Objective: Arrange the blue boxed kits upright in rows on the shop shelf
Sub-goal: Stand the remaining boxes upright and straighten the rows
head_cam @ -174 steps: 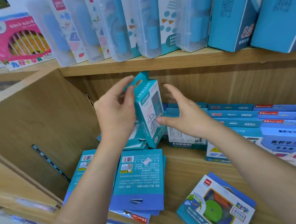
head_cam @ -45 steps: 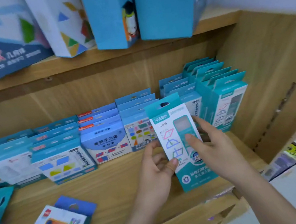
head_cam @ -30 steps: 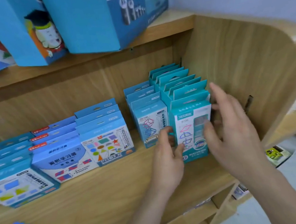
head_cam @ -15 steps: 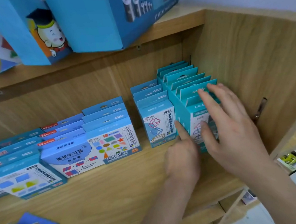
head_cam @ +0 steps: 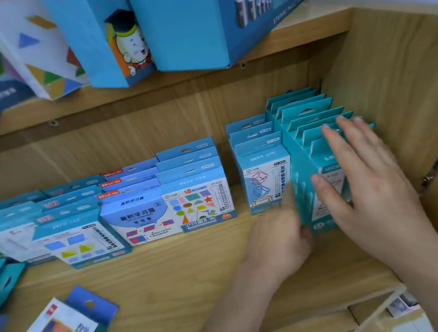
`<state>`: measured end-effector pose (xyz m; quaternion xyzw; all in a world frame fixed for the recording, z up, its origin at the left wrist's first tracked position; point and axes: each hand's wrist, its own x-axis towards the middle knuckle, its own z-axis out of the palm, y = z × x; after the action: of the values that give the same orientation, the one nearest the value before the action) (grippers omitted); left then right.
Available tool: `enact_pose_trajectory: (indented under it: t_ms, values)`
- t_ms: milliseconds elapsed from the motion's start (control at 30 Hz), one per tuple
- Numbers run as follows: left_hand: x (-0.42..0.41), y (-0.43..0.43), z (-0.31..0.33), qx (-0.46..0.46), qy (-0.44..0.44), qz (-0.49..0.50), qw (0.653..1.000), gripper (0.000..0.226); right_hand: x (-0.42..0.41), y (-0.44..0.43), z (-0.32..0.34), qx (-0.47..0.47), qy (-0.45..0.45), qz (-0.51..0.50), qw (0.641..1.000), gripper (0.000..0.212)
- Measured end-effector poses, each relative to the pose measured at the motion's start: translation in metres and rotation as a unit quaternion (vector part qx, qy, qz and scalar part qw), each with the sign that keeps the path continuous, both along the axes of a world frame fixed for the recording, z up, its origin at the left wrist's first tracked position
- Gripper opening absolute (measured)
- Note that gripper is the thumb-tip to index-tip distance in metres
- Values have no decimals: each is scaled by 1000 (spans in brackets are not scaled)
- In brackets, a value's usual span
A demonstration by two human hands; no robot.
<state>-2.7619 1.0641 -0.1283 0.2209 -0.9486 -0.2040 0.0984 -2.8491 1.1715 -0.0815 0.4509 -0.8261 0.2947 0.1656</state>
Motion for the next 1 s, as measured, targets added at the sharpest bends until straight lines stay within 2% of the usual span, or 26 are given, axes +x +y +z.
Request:
enact_pose_trajectory:
  t_ms: [67,167,233,300,367,433,500,567,600,633,700,767,867,1000]
  values:
    - [18,-11,13,-11,83,-5,996,62,2,-2,1,-14,-4,4,1000,64]
    - [37,-37,28,-84,194,32,977,47,4,-4,3,-31,-8,12,999,62]
    - [46,-60,35,-152,217,69,962,45,5,-5,4,-40,-11,18,999,60]
    - [53,-81,40,-226,175,108,952,55,5,-4,6,-43,-15,18,999,59]
    - [59,-99,43,-292,97,120,944,71,7,-5,9,-54,-19,19,998,58]
    - [62,-111,42,-317,14,120,941,83,12,-8,12,-77,-24,25,996,57]
    - [62,-120,37,-315,-34,126,940,89,22,-12,16,-104,-28,40,993,55]
    - [61,-124,30,-318,-42,135,938,92,42,-18,21,-116,-71,85,987,55]
    - [61,-125,28,-320,-35,139,936,92,54,-24,23,-119,-122,122,978,55]
    - [61,-126,26,-322,-24,142,936,92,65,-32,22,-125,-197,162,959,55]
    - [60,-128,23,-321,-7,147,935,87,81,-57,13,-124,-365,217,897,58]
    - [62,-130,21,-328,13,153,932,80,86,-89,-1,-109,-468,226,848,68]
    - [72,-135,17,-317,41,169,932,80,82,-131,-6,-109,-496,201,837,75]
    - [91,-148,12,-317,24,198,927,97,75,-156,-6,-142,-438,113,881,77]
